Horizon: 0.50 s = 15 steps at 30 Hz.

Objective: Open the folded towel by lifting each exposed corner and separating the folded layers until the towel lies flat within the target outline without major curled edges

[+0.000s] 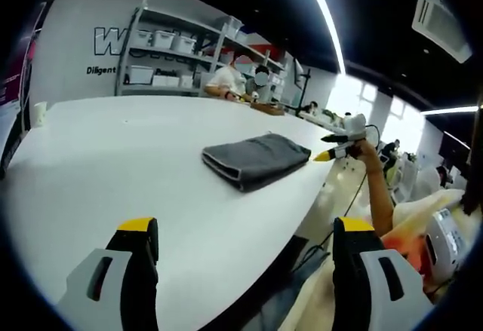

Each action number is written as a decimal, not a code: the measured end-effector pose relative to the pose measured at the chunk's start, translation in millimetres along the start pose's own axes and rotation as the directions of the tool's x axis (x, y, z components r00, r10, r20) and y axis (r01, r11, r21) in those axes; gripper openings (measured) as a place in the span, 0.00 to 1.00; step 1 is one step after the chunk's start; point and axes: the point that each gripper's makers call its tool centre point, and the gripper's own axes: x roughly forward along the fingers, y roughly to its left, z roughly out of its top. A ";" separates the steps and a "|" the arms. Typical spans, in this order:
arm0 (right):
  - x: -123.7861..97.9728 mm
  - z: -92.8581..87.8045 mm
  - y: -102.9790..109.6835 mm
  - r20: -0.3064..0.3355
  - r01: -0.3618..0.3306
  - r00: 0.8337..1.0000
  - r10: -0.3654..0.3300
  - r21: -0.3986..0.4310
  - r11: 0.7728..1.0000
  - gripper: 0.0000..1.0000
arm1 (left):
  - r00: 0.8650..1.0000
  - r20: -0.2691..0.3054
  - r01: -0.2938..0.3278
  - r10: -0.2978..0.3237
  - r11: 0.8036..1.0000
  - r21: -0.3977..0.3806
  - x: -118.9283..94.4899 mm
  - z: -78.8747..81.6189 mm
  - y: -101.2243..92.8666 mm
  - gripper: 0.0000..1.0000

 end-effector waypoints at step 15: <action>-16.2 6.5 1.1 0.040 -0.012 0.999 0.012 -0.001 1.000 0.99 | 0.999 -0.001 0.038 -0.038 0.999 0.031 21.2 -0.2 -8.0 1.00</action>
